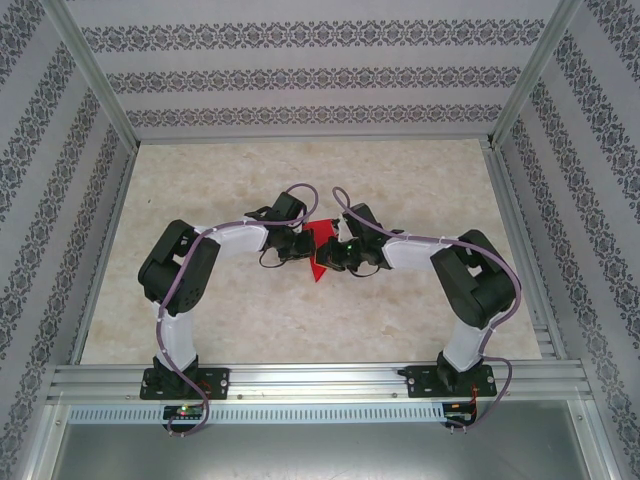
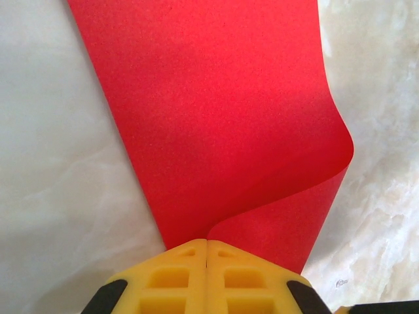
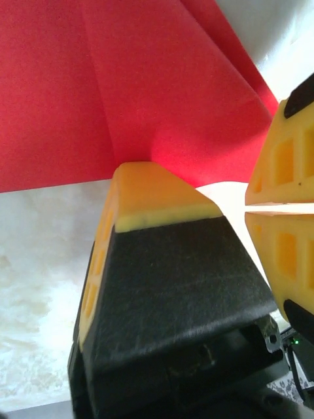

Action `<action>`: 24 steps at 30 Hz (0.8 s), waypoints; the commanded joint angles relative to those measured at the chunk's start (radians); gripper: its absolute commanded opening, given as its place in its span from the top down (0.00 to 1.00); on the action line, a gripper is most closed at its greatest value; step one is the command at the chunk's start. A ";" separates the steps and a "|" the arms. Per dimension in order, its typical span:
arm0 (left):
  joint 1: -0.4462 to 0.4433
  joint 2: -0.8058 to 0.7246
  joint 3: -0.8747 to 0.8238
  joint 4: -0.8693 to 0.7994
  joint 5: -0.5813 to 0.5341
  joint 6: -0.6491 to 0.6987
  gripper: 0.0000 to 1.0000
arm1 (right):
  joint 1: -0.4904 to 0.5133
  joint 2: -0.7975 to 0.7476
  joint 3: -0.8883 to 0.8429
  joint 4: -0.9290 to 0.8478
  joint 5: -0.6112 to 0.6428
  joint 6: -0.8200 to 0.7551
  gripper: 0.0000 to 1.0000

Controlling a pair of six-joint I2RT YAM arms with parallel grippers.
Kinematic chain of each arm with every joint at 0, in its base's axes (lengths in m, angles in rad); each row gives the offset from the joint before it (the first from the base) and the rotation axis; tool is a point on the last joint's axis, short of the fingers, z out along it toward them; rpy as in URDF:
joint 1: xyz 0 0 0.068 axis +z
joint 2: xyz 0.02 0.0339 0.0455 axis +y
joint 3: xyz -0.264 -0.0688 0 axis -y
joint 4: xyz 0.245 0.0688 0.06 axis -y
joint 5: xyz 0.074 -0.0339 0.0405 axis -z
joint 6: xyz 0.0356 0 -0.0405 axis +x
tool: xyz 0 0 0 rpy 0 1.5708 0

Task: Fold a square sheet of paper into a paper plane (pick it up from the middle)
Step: Third fold the triangle at the center of the table.

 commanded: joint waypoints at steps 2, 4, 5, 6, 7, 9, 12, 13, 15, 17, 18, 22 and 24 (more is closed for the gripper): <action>-0.012 0.027 0.037 0.002 0.001 0.035 0.96 | 0.003 0.023 -0.006 0.040 -0.017 0.002 0.89; -0.011 0.029 0.041 -0.001 -0.003 0.035 0.97 | 0.003 0.030 -0.007 0.038 -0.016 0.002 0.89; -0.012 0.029 0.040 -0.003 -0.004 0.034 0.97 | 0.003 0.034 -0.007 0.035 -0.015 0.002 0.89; -0.012 0.031 0.040 -0.003 -0.005 0.034 0.97 | 0.002 0.037 -0.006 0.035 -0.015 0.002 0.89; -0.012 0.031 0.039 -0.003 -0.003 0.034 0.97 | 0.004 0.040 -0.006 0.034 -0.015 0.002 0.89; -0.012 0.034 0.040 -0.004 0.001 0.034 0.97 | 0.004 0.047 -0.006 0.026 -0.013 0.000 0.90; -0.012 0.035 0.039 -0.003 0.005 0.033 0.97 | 0.002 0.055 -0.005 0.014 -0.005 -0.005 0.90; -0.012 0.034 0.039 -0.003 0.007 0.033 0.97 | 0.002 0.058 -0.004 0.009 -0.003 -0.004 0.90; -0.012 0.034 0.039 -0.003 0.011 0.030 0.96 | 0.003 0.062 -0.005 0.005 0.000 -0.006 0.89; -0.012 0.034 0.036 0.005 0.022 0.028 0.96 | 0.004 0.066 -0.003 -0.008 0.006 -0.007 0.90; -0.012 0.032 0.032 0.011 0.027 0.026 0.96 | 0.004 0.066 -0.003 -0.011 0.008 -0.010 0.90; -0.012 0.032 0.023 0.019 0.032 0.020 0.96 | 0.003 0.069 -0.003 -0.027 0.020 -0.017 0.90; -0.012 0.033 0.021 0.025 0.037 0.019 0.96 | 0.003 0.071 -0.002 -0.036 0.026 -0.019 0.90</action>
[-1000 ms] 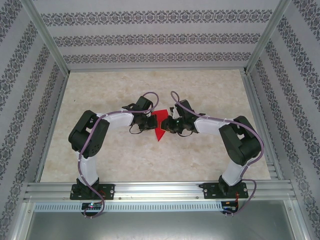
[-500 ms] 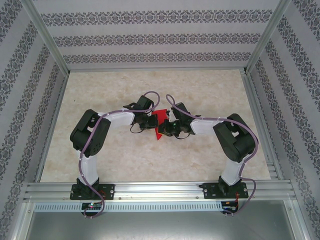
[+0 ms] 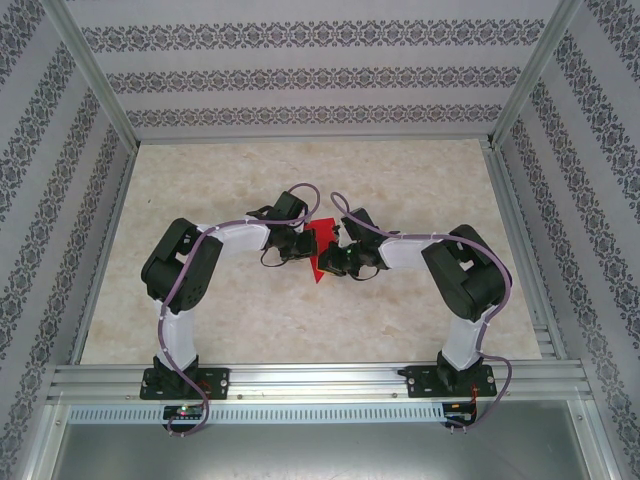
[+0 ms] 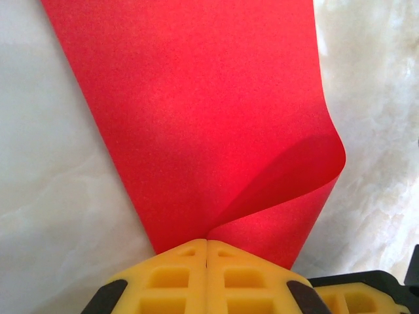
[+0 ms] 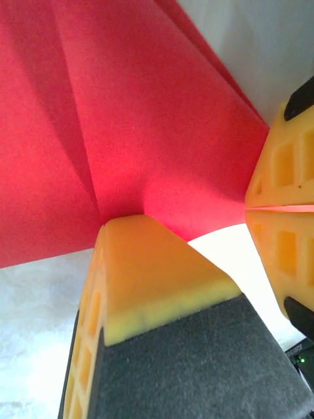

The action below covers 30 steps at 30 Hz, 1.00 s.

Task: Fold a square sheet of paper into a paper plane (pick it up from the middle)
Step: Third fold the triangle at the center of the table.

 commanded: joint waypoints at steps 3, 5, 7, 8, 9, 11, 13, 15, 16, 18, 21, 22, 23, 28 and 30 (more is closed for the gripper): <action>-0.012 0.014 -0.001 0.027 0.016 0.001 0.96 | 0.002 0.014 0.003 -0.029 0.022 -0.022 0.90; -0.012 0.014 -0.004 0.029 0.015 -0.001 0.96 | 0.003 0.009 0.004 -0.028 0.019 -0.023 0.90; -0.012 0.015 -0.008 0.028 0.011 -0.001 0.96 | 0.004 -0.003 0.000 -0.016 0.007 -0.024 0.90; -0.012 0.016 -0.009 0.026 0.008 -0.002 0.96 | 0.004 -0.011 -0.003 -0.004 -0.003 -0.024 0.90; -0.012 0.016 -0.009 0.025 0.005 -0.002 0.96 | 0.004 -0.018 -0.006 0.007 -0.013 -0.023 0.90; -0.012 0.017 -0.012 0.025 0.002 -0.003 0.96 | 0.008 -0.032 -0.012 0.026 -0.032 -0.024 0.90; -0.012 0.020 -0.012 0.026 0.000 -0.003 0.96 | 0.014 -0.041 -0.013 0.026 -0.038 -0.025 0.89; -0.012 0.021 -0.014 0.028 -0.002 -0.005 0.96 | 0.021 -0.046 -0.019 0.027 -0.039 -0.023 0.89; -0.012 0.021 -0.013 0.028 -0.002 -0.005 0.96 | 0.023 -0.045 -0.023 0.028 -0.039 -0.020 0.90; -0.012 0.021 -0.014 0.026 -0.010 -0.007 0.96 | 0.028 -0.045 -0.032 0.033 -0.038 -0.016 0.89; -0.013 0.019 -0.014 0.021 -0.023 -0.007 0.96 | 0.032 -0.037 -0.045 0.044 -0.038 -0.010 0.89; -0.012 0.020 -0.013 0.022 -0.025 -0.006 0.96 | 0.033 -0.034 -0.049 0.046 -0.037 -0.006 0.90; -0.012 0.021 -0.012 0.021 -0.027 -0.006 0.96 | 0.034 -0.032 -0.053 0.052 -0.039 -0.004 0.90; -0.012 0.025 -0.011 0.020 -0.031 -0.006 0.96 | 0.037 -0.021 -0.059 0.058 -0.041 -0.001 0.89; -0.012 0.027 -0.009 0.019 -0.035 -0.005 0.96 | 0.037 -0.015 -0.058 0.063 -0.044 -0.001 0.89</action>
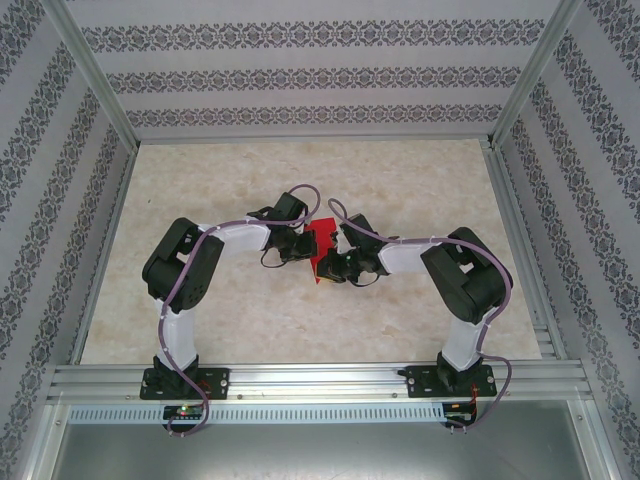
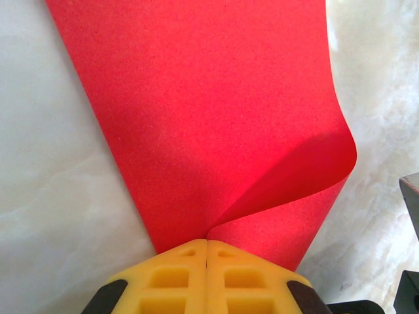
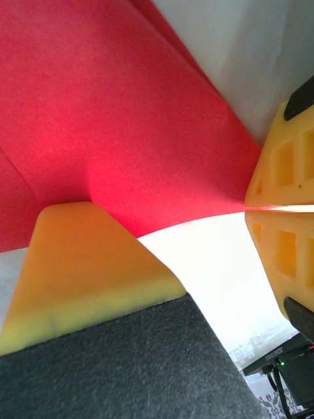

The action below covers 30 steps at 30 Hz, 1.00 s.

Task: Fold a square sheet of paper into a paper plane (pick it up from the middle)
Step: Third fold the triangle at the center of the table.

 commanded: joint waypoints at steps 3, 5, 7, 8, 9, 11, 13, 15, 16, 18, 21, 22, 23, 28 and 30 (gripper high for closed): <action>-0.012 0.019 -0.004 0.013 -0.036 -0.002 0.97 | 0.011 -0.003 -0.013 0.042 -0.023 0.006 0.89; -0.012 0.020 -0.001 0.012 -0.038 -0.001 0.97 | 0.011 -0.012 -0.017 0.050 -0.026 0.008 0.89; -0.012 0.021 0.002 0.009 -0.040 0.002 0.96 | 0.011 -0.022 -0.022 0.063 -0.034 0.012 0.89; -0.012 0.021 0.003 0.006 -0.042 0.003 0.96 | 0.011 -0.026 -0.023 0.064 -0.034 0.011 0.89; -0.012 0.022 0.004 0.004 -0.045 0.003 0.96 | 0.011 -0.028 -0.024 0.065 -0.034 0.010 0.89; -0.012 0.023 0.006 0.003 -0.045 0.005 0.97 | 0.010 -0.028 -0.027 0.066 -0.034 0.010 0.88; -0.012 0.024 0.006 0.001 -0.048 0.006 0.96 | 0.013 -0.021 -0.028 0.065 -0.036 0.010 0.88; -0.012 0.025 0.006 -0.001 -0.053 0.006 0.97 | 0.014 -0.010 -0.029 0.064 -0.037 0.012 0.88; -0.012 0.025 0.006 -0.004 -0.055 0.007 0.97 | 0.016 -0.006 -0.029 0.065 -0.037 0.012 0.88; -0.012 0.026 0.006 -0.006 -0.058 0.011 0.97 | 0.019 0.005 -0.029 0.060 -0.036 0.010 0.88; -0.012 0.027 0.009 -0.014 -0.066 0.013 0.97 | 0.021 0.022 -0.020 0.031 -0.025 0.002 0.89; -0.012 0.029 0.010 -0.015 -0.067 0.014 0.97 | 0.021 0.025 -0.017 0.024 -0.024 -0.001 0.89; -0.012 0.028 0.012 -0.017 -0.069 0.016 0.97 | 0.020 0.026 -0.012 0.019 -0.024 -0.003 0.89; -0.012 0.030 0.018 -0.030 -0.075 0.022 0.97 | 0.003 -0.035 0.005 0.012 -0.009 -0.009 0.89; -0.012 0.030 0.019 -0.032 -0.075 0.021 0.97 | -0.022 -0.063 0.005 0.012 0.009 -0.009 0.89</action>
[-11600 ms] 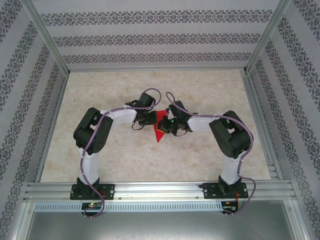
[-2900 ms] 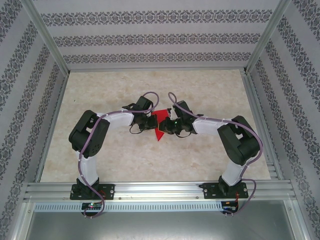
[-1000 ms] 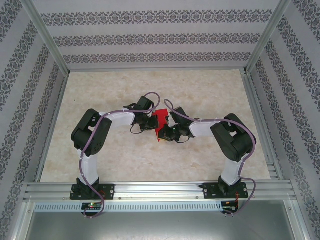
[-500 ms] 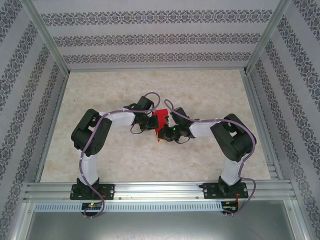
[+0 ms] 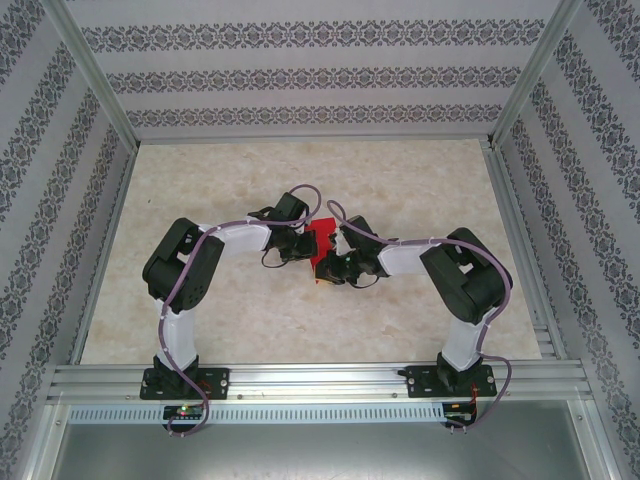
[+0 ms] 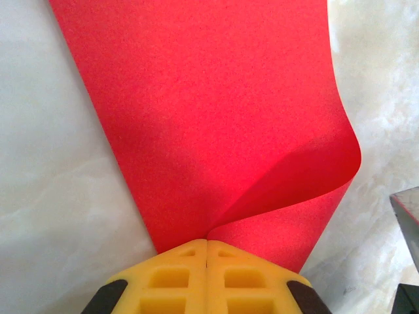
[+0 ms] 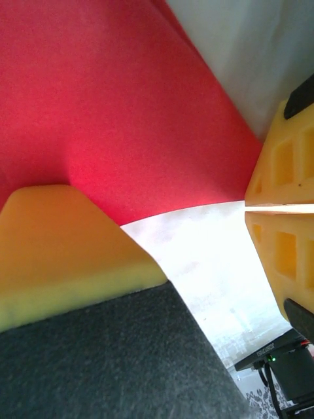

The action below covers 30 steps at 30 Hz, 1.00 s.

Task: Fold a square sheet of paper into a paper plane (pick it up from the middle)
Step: Third fold the triangle at the center of the table.

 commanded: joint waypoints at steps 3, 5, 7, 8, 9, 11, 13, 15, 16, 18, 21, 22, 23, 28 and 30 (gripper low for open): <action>-0.006 0.032 0.016 -0.027 -0.050 0.020 0.97 | -0.065 -0.062 0.023 -0.015 0.045 -0.019 0.89; -0.007 0.034 0.018 -0.028 -0.049 0.021 0.97 | -0.082 -0.050 0.033 -0.023 0.049 -0.027 0.89; -0.007 0.037 0.021 -0.030 -0.049 0.021 0.97 | -0.094 -0.035 0.047 -0.025 0.056 -0.031 0.90; -0.008 0.037 0.022 -0.031 -0.048 0.022 0.97 | -0.099 -0.026 0.054 -0.024 0.056 -0.032 0.90; -0.006 0.038 0.023 -0.032 -0.049 0.021 0.97 | -0.101 -0.018 0.062 -0.025 0.056 -0.034 0.90; -0.006 0.039 0.025 -0.034 -0.049 0.021 0.97 | -0.106 -0.001 0.078 -0.024 0.058 -0.035 0.90; -0.006 0.040 0.026 -0.035 -0.049 0.022 0.97 | -0.110 0.016 0.095 -0.027 0.059 -0.037 0.90; -0.006 0.040 0.026 -0.036 -0.048 0.023 0.97 | -0.114 0.031 0.106 -0.030 0.062 -0.037 0.90; -0.006 0.041 0.027 -0.036 -0.047 0.024 0.97 | -0.115 0.035 0.109 -0.033 0.066 -0.038 0.90; -0.006 0.041 0.028 -0.036 -0.044 0.027 0.97 | -0.118 0.042 0.113 -0.042 0.080 -0.038 0.90; -0.006 0.045 0.031 -0.036 -0.041 0.028 0.97 | -0.121 0.051 0.108 -0.050 0.089 -0.038 0.90; -0.006 0.047 0.033 -0.036 -0.040 0.029 0.97 | -0.123 0.056 0.106 -0.049 0.090 -0.037 0.90; -0.006 0.048 0.035 -0.037 -0.041 0.029 0.97 | -0.124 0.059 0.104 -0.049 0.092 -0.037 0.90; -0.006 0.056 0.042 -0.045 -0.048 0.030 0.97 | -0.125 0.071 0.105 -0.047 0.092 -0.034 0.91; -0.006 0.056 0.039 -0.046 -0.053 0.029 0.97 | -0.126 0.072 0.106 -0.050 0.092 -0.034 0.91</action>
